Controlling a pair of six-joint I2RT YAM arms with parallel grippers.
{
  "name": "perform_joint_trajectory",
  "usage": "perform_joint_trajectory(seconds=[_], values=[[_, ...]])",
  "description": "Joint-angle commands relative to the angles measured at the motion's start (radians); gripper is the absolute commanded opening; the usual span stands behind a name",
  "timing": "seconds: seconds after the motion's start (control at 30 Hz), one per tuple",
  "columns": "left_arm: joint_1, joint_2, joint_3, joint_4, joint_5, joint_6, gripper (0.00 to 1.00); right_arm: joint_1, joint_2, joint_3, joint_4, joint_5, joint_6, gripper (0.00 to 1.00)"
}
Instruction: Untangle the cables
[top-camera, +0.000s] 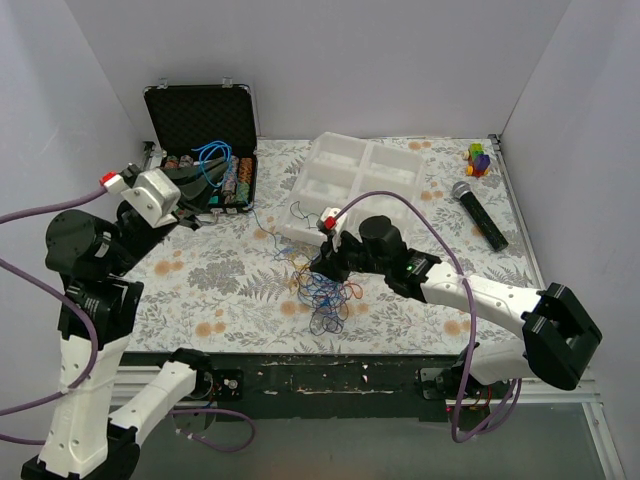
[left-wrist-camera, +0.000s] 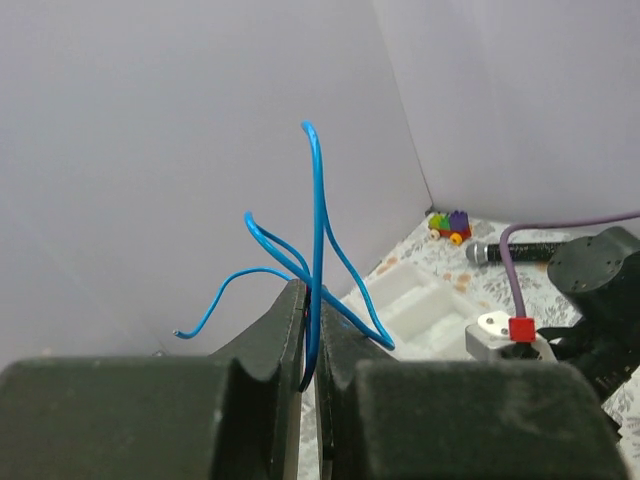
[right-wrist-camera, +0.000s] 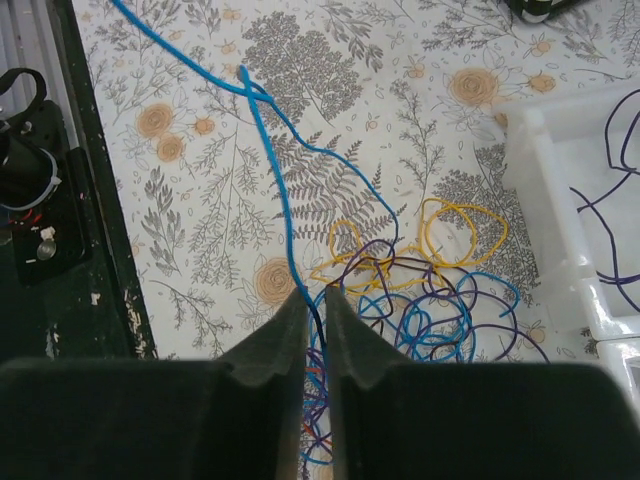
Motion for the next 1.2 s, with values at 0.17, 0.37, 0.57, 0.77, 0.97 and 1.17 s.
perform_joint_trajectory(seconds=[0.17, 0.37, 0.57, 0.77, 0.97, 1.17], values=[[0.003, 0.030, 0.128, 0.197, -0.123, 0.035, 0.00, 0.006, 0.016, -0.031, 0.085, 0.061, 0.061, 0.01], [0.003, 0.108, 0.222, 0.301, -0.228, 0.097, 0.00, 0.006, 0.006, -0.104, 0.114, 0.063, 0.093, 0.01], [0.003, 0.098, 0.107, 0.225, -0.064, -0.043, 0.04, 0.009, -0.104, -0.034, 0.040, 0.092, 0.070, 0.68], [0.001, 0.065, -0.043, 0.181, -0.053, -0.130, 0.03, 0.009, -0.263, 0.054, -0.006, 0.150, -0.019, 0.87], [0.003, 0.061, -0.122, 0.116, 0.080, -0.190, 0.02, 0.010, -0.323, 0.138, -0.001, 0.123, -0.120, 0.89], [0.003, 0.068, -0.145, 0.066, 0.221, -0.265, 0.03, 0.015, -0.274, 0.247, 0.071, 0.071, -0.143, 0.90]])
